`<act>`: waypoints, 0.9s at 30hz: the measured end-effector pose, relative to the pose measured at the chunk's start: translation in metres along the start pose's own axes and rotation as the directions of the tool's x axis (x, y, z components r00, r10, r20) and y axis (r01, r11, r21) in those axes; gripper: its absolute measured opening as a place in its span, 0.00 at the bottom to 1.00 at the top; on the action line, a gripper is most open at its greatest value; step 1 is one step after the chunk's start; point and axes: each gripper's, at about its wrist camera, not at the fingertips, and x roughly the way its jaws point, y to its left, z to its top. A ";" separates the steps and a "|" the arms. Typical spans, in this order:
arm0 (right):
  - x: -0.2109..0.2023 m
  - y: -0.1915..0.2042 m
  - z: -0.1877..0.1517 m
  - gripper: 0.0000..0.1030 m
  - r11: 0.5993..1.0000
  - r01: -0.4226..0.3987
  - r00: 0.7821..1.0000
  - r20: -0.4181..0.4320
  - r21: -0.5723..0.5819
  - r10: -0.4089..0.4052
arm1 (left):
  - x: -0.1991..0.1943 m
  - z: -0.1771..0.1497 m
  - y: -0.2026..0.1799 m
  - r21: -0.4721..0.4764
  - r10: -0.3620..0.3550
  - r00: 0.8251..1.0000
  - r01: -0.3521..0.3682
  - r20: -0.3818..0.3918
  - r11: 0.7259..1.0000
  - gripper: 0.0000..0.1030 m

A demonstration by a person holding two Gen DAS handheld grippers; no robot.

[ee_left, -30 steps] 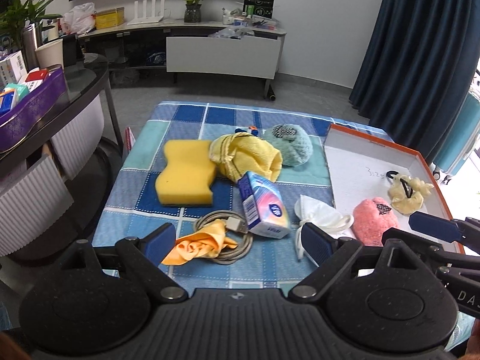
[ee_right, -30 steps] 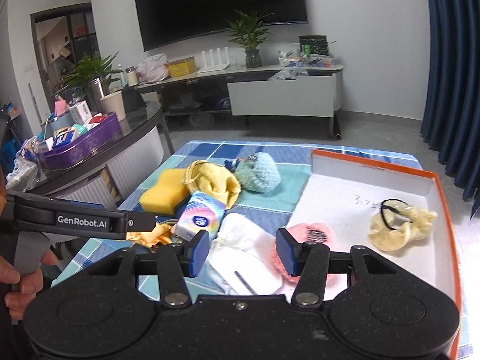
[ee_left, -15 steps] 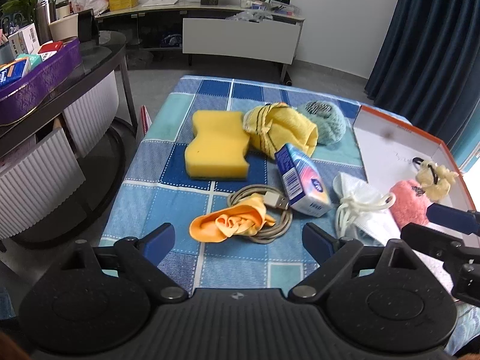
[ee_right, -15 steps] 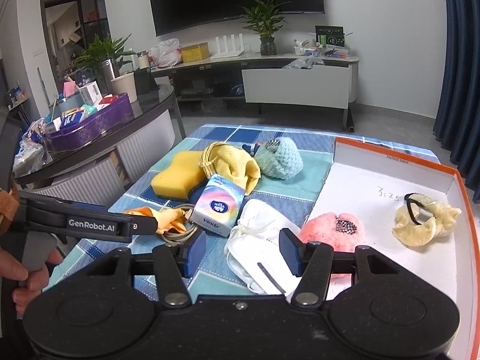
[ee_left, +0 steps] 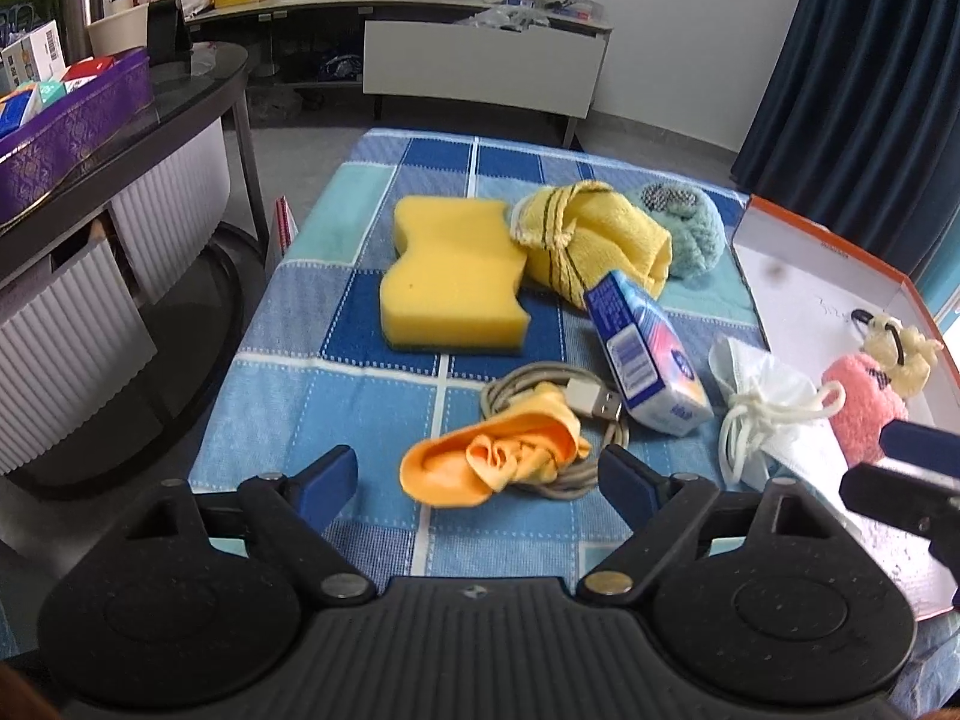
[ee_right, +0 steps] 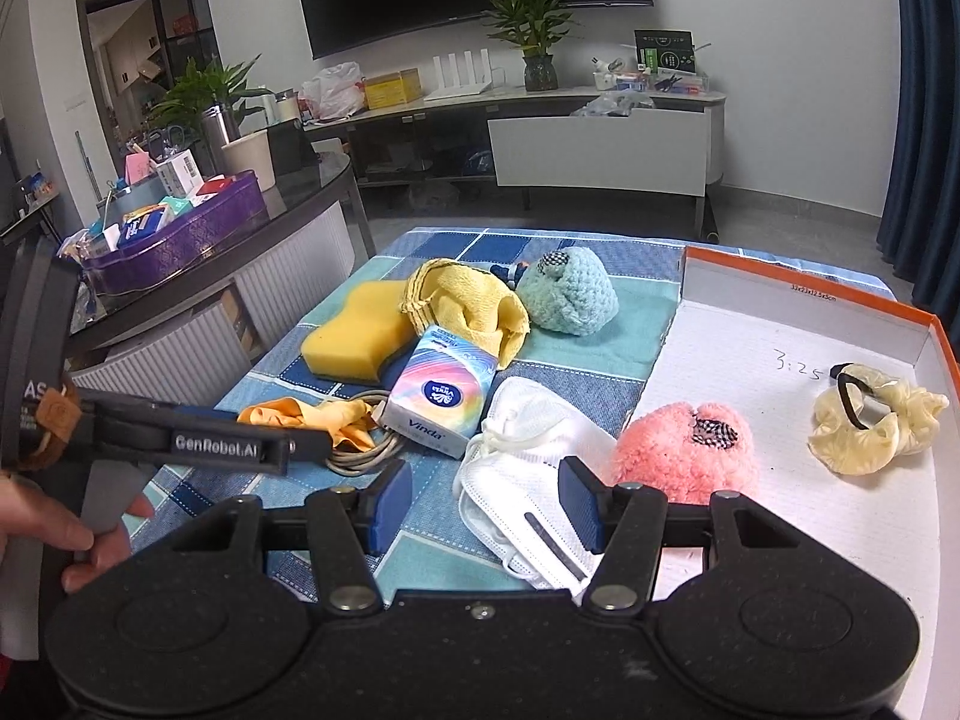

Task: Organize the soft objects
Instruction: 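Move left tool toward orange cloth while right tool approaches white mask, then grasp orange cloth with left gripper while right gripper grasps white mask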

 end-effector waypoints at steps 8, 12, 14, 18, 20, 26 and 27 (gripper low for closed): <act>0.006 0.001 0.001 0.64 1.000 0.006 1.000 -0.015 -0.006 -0.006 | 0.019 0.001 -0.004 0.022 -0.037 0.999 0.037 -0.028 0.999 0.50; 0.009 0.001 0.001 0.64 1.000 0.009 1.000 -0.025 -0.010 -0.010 | 0.014 0.000 0.000 -0.002 -0.082 0.997 0.082 -0.007 0.997 0.28; 0.012 0.002 0.001 0.64 1.000 0.008 1.000 -0.030 -0.015 -0.008 | 0.009 0.001 0.000 -0.006 -0.094 0.996 0.094 0.006 0.996 0.26; 0.019 0.006 0.001 0.64 0.999 0.006 0.999 -0.049 -0.039 -0.008 | -0.002 0.003 0.000 -0.011 -0.114 0.993 0.114 0.034 0.993 0.26; 0.023 0.006 0.002 0.69 0.998 0.020 0.998 -0.056 -0.052 -0.023 | -0.009 0.004 0.001 -0.009 -0.119 0.992 0.119 0.051 0.993 0.26; 0.047 0.006 0.003 0.79 0.990 0.081 0.990 -0.104 -0.118 -0.093 | -0.018 0.004 0.001 -0.011 -0.133 0.989 0.134 0.066 0.991 0.26; 0.051 0.006 0.003 0.80 0.986 0.093 0.988 -0.109 -0.136 -0.109 | -0.019 0.004 0.002 -0.013 -0.136 0.988 0.137 0.068 0.991 0.26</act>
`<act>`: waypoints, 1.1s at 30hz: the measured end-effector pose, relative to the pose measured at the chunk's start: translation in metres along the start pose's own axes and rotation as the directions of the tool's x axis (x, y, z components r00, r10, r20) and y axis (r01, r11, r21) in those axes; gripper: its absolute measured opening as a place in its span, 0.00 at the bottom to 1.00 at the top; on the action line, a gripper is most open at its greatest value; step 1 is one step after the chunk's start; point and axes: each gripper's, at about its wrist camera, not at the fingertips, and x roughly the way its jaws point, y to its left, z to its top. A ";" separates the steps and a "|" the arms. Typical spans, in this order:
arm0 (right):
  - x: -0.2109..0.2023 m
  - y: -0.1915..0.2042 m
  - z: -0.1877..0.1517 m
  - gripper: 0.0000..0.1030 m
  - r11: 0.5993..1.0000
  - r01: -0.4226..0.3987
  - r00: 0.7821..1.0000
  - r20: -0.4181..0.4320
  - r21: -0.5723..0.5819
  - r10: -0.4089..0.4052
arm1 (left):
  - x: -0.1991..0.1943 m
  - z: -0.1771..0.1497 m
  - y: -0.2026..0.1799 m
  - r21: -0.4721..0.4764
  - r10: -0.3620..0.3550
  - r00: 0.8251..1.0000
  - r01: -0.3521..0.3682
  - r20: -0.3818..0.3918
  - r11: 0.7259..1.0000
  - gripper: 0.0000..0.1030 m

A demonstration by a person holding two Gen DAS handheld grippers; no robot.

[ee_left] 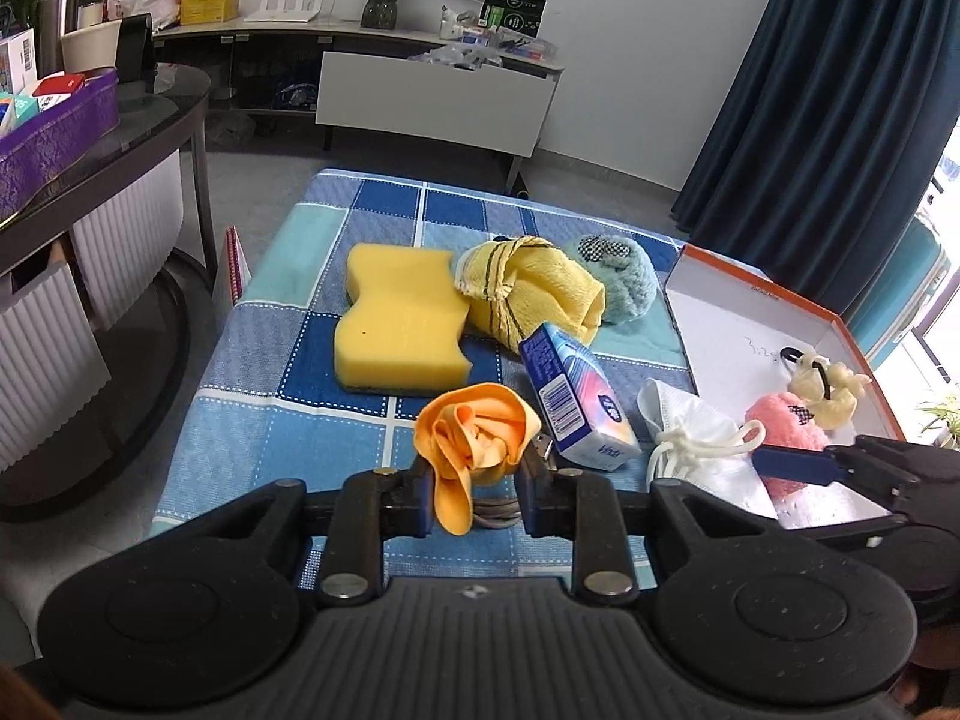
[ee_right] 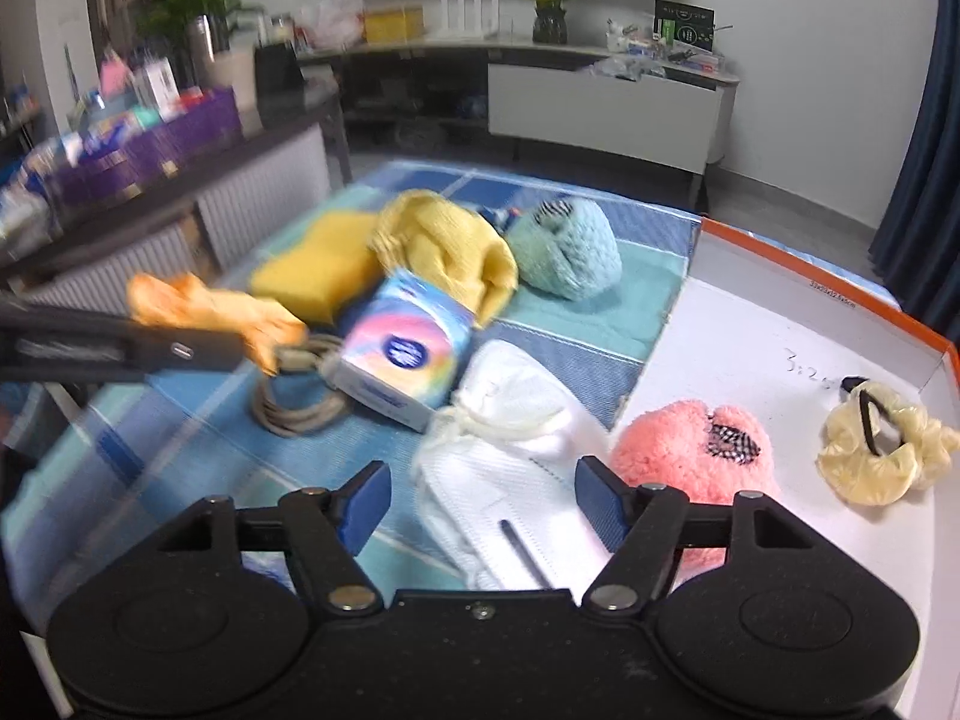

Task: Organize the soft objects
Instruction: 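Grasp orange cloth with left gripper while right gripper grasps white mask, then carry orange cloth in left gripper while right carries white mask to box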

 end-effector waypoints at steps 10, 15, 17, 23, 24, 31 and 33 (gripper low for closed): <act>0.029 0.002 0.009 0.73 0.999 0.039 0.995 -0.086 -0.030 -0.042 | -0.005 -0.001 0.002 -0.010 -0.004 1.000 0.004 0.007 1.000 0.26; 0.004 -0.004 0.014 0.64 0.999 0.001 1.000 -0.011 0.039 -0.001 | -0.012 0.001 0.001 -0.016 0.000 1.000 0.001 0.023 1.000 0.26; -0.008 -0.005 0.017 0.64 0.998 -0.025 1.000 0.019 0.063 0.024 | -0.015 0.002 0.001 -0.018 -0.001 1.000 0.001 0.031 1.000 0.26; -0.038 -0.004 0.022 0.64 0.992 -0.071 0.994 0.084 0.101 0.062 | -0.024 0.003 -0.008 -0.011 0.000 0.999 0.000 0.050 1.000 0.26; -0.041 -0.004 0.022 0.64 0.992 -0.073 0.994 0.090 0.104 0.064 | -0.025 0.003 -0.010 -0.007 0.001 0.999 0.000 0.052 1.000 0.26; -0.065 -0.011 0.018 0.64 0.991 -0.059 0.991 0.128 0.117 0.044 | -0.033 0.004 -0.024 0.009 -0.006 0.998 0.006 0.068 1.000 0.26; -0.070 -0.014 0.015 0.64 0.991 -0.049 0.991 0.133 0.125 0.032 | -0.035 0.005 -0.029 0.012 -0.009 0.998 0.009 0.069 1.000 0.26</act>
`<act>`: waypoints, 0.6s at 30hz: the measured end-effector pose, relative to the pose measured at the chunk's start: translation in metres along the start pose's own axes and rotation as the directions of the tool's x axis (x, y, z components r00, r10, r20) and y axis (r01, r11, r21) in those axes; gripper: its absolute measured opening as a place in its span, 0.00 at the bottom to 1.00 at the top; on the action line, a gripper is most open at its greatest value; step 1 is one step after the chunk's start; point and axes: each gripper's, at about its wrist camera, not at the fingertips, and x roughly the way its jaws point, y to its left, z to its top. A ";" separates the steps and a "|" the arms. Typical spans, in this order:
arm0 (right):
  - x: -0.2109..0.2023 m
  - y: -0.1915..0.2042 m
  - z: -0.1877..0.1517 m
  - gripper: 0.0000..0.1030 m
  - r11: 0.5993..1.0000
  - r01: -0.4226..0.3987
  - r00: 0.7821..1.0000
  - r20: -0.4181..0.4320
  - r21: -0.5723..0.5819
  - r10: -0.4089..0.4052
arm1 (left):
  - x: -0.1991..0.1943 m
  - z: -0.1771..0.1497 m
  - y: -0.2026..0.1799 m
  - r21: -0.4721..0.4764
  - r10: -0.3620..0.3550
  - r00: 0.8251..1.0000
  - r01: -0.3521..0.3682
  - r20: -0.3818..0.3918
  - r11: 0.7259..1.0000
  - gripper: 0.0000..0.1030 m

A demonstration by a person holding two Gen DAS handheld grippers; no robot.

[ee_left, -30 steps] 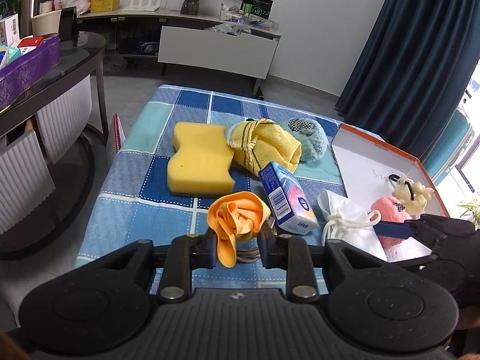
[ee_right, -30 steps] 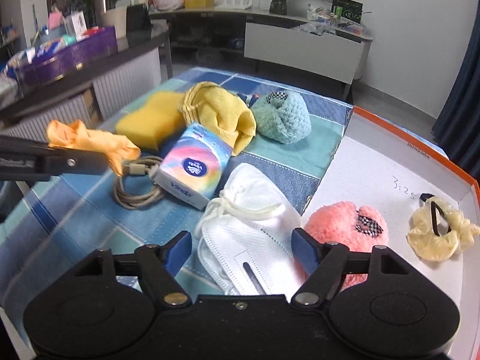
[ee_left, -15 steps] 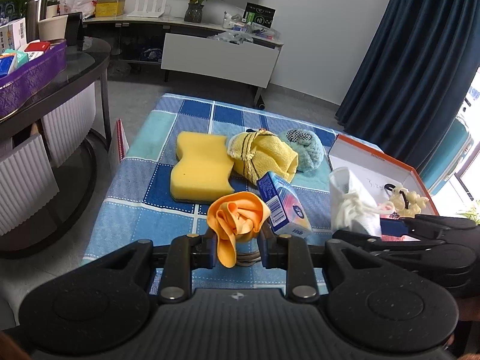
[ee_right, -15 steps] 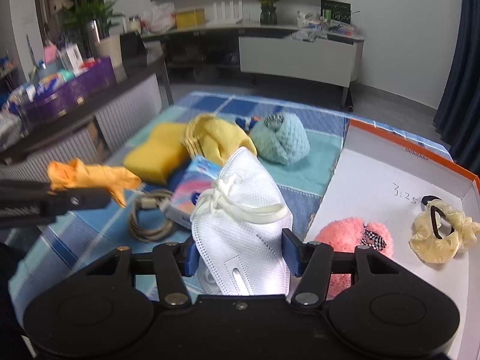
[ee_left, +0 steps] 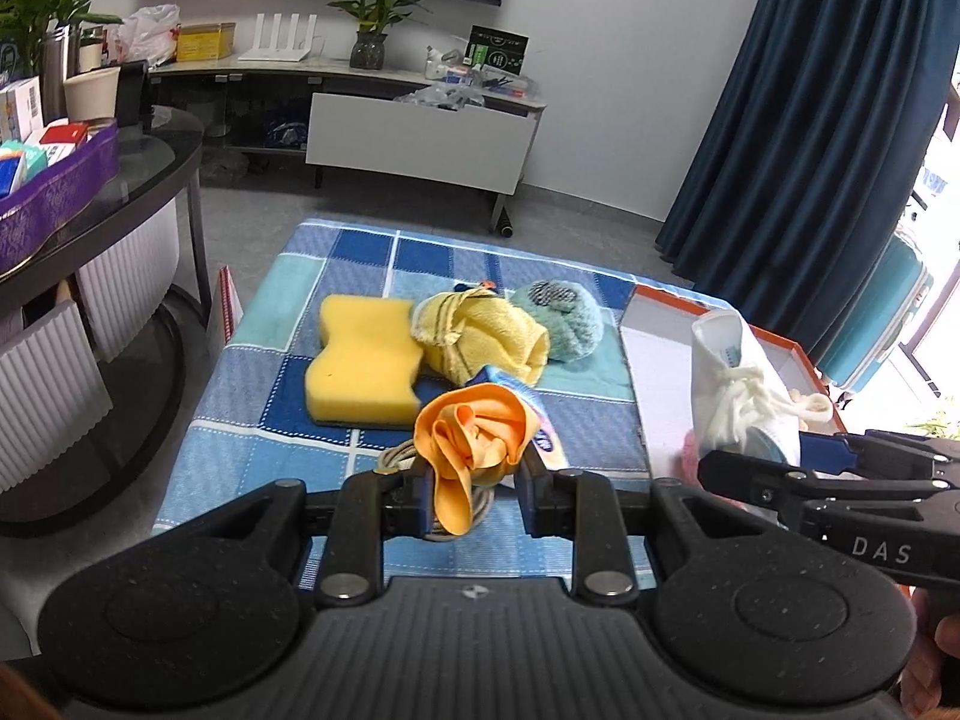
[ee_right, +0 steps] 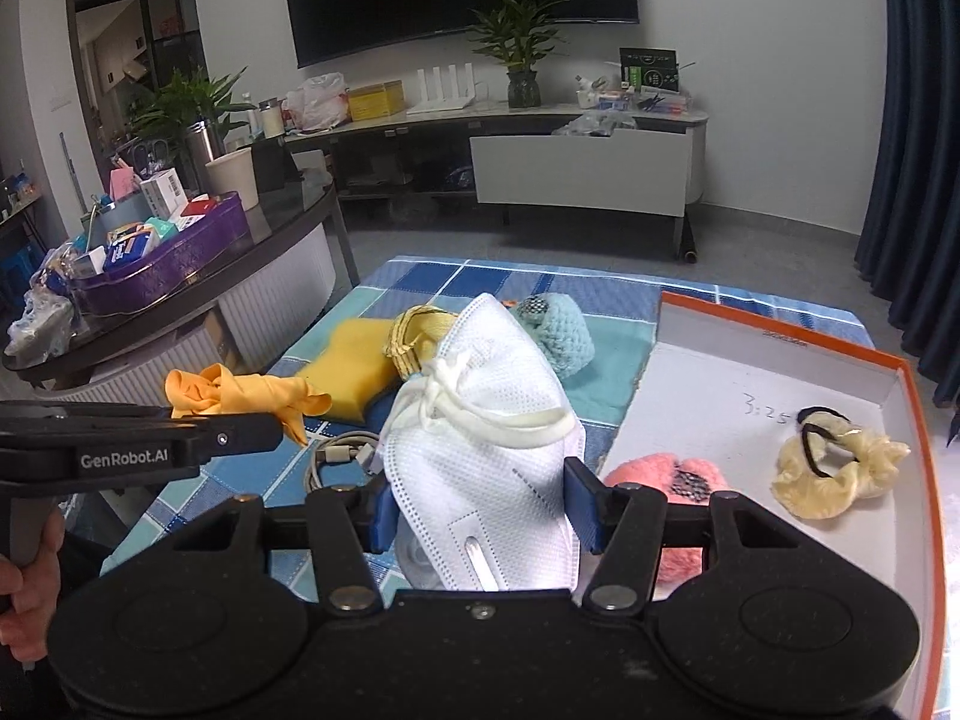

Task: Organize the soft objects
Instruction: 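Carry orange cloth in left gripper while right carries white mask to box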

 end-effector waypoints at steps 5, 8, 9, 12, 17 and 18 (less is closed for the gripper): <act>-0.012 -0.006 -0.004 0.64 1.000 0.027 1.000 0.010 0.015 -0.028 | 0.000 0.001 -0.011 0.013 -0.006 1.000 0.006 -0.001 1.000 0.26; -0.018 -0.009 -0.005 0.64 0.999 0.034 0.999 0.019 0.024 -0.034 | 0.000 0.000 -0.017 0.024 -0.014 1.000 0.014 -0.004 1.000 0.26; -0.020 -0.010 -0.005 0.64 0.999 0.039 0.999 0.022 0.026 -0.040 | -0.001 0.000 -0.019 0.029 -0.014 1.000 0.014 -0.004 0.999 0.26; -0.027 -0.016 -0.007 0.64 0.998 0.048 0.998 0.026 0.041 -0.049 | 0.000 0.000 -0.026 0.041 -0.018 1.000 0.018 -0.006 0.999 0.26; -0.037 -0.023 -0.008 0.64 0.996 0.063 0.997 0.036 0.058 -0.065 | 0.000 0.000 -0.036 0.058 -0.027 1.000 0.027 -0.006 0.998 0.26; -0.039 -0.025 -0.009 0.64 0.996 0.068 0.997 0.037 0.060 -0.070 | 0.000 0.000 -0.038 0.060 -0.031 0.999 0.031 -0.007 0.998 0.26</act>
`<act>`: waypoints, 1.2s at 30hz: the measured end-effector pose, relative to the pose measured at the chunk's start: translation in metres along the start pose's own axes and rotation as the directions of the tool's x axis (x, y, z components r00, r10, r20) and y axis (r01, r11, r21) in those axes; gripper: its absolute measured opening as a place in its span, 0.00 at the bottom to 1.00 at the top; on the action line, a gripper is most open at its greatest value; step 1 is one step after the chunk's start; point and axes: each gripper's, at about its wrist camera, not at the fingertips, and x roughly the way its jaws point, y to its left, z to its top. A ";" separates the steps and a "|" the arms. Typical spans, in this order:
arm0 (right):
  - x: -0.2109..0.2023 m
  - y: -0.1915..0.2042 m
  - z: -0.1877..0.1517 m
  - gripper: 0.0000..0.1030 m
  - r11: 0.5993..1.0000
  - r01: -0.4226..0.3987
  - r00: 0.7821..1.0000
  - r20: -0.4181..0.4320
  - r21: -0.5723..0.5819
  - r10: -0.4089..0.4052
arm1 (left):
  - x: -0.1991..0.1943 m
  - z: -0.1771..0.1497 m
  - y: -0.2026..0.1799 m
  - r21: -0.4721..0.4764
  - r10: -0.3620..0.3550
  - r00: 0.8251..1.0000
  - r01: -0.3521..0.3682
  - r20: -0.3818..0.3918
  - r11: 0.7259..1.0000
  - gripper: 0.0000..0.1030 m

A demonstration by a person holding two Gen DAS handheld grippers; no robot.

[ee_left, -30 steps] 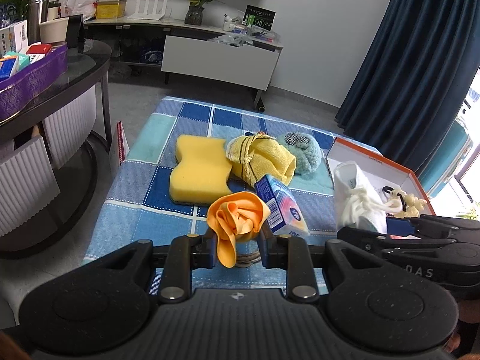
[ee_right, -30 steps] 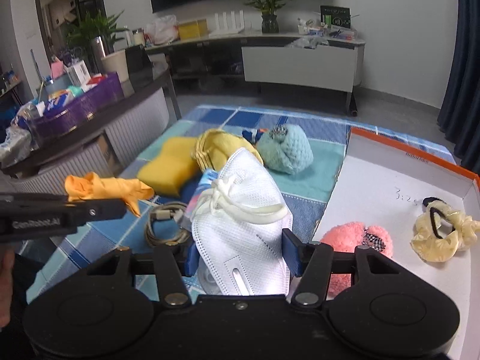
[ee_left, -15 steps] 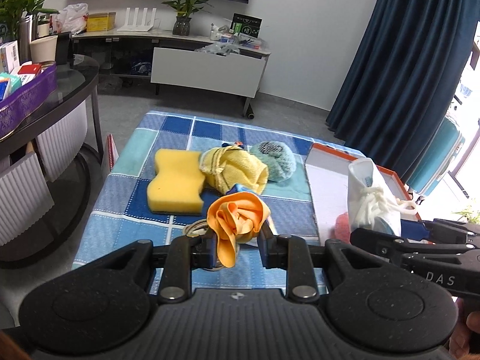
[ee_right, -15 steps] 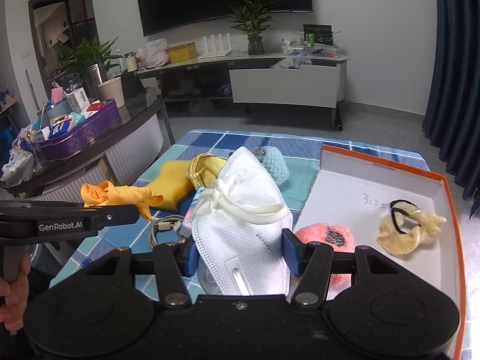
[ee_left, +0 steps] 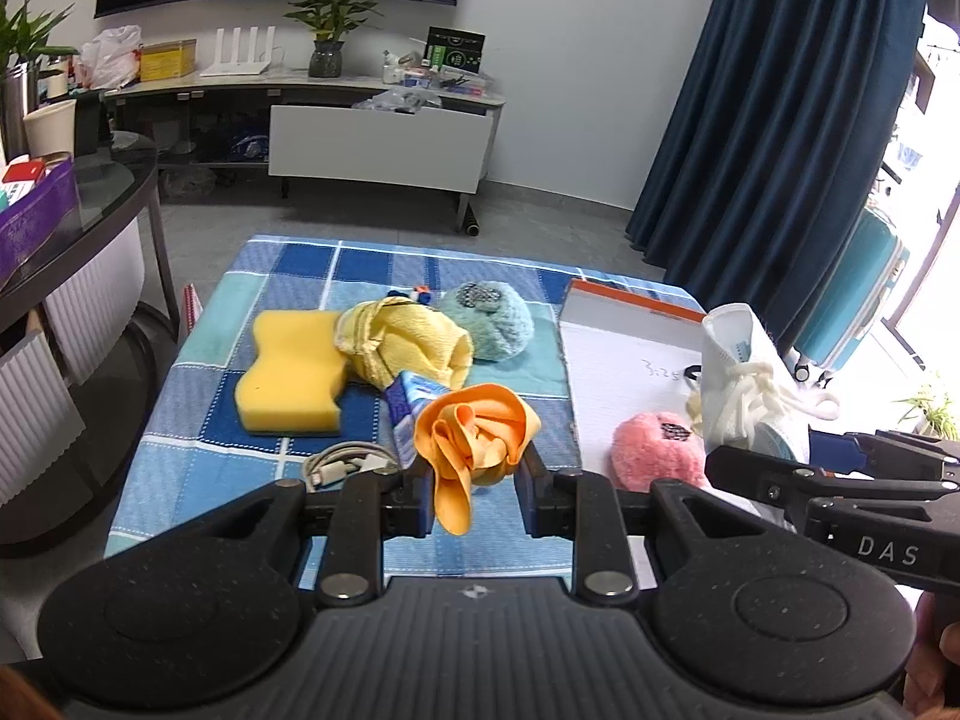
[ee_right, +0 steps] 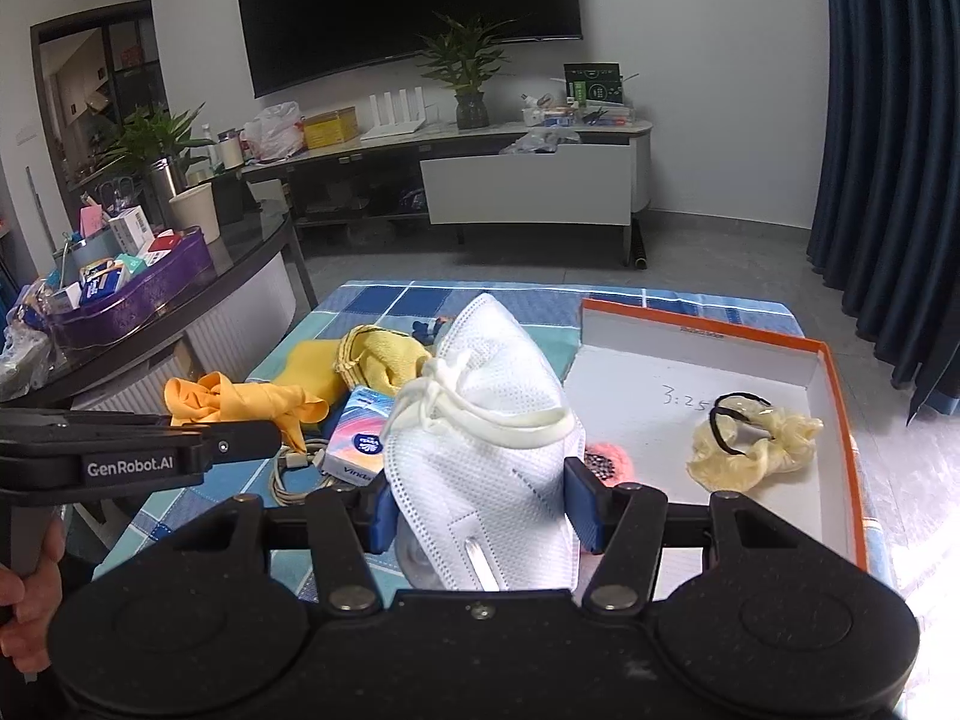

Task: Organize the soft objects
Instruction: 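Carry orange cloth in left gripper while right carries white mask to box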

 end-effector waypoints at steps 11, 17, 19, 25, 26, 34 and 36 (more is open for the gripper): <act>-0.015 -0.019 -0.004 0.64 0.999 0.031 0.999 0.014 0.027 -0.032 | 0.008 0.000 -0.022 0.045 -0.034 0.999 0.034 -0.009 0.998 0.26; -0.022 -0.029 -0.007 0.64 0.998 0.048 0.999 0.022 0.050 -0.049 | 0.012 0.000 -0.037 0.069 -0.060 0.998 0.061 -0.018 0.996 0.26; -0.024 -0.032 -0.007 0.64 0.997 0.057 0.998 0.025 0.055 -0.059 | 0.014 0.000 -0.042 0.075 -0.071 0.997 0.072 -0.022 0.995 0.26; -0.030 -0.045 -0.009 0.65 0.993 0.084 0.996 0.031 0.080 -0.086 | 0.020 -0.001 -0.057 0.101 -0.095 0.995 0.098 -0.034 0.990 0.26; -0.031 -0.047 -0.009 0.65 0.993 0.087 0.995 0.032 0.086 -0.090 | 0.021 -0.002 -0.060 0.105 -0.100 0.994 0.104 -0.037 0.989 0.26; -0.038 -0.064 -0.014 0.65 0.986 0.118 0.992 0.037 0.118 -0.123 | 0.029 -0.001 -0.082 0.134 -0.146 0.988 0.152 -0.054 0.979 0.26; -0.040 -0.071 -0.015 0.65 0.983 0.128 0.990 0.039 0.129 -0.134 | 0.031 0.000 -0.089 0.146 -0.154 0.987 0.160 -0.055 0.976 0.26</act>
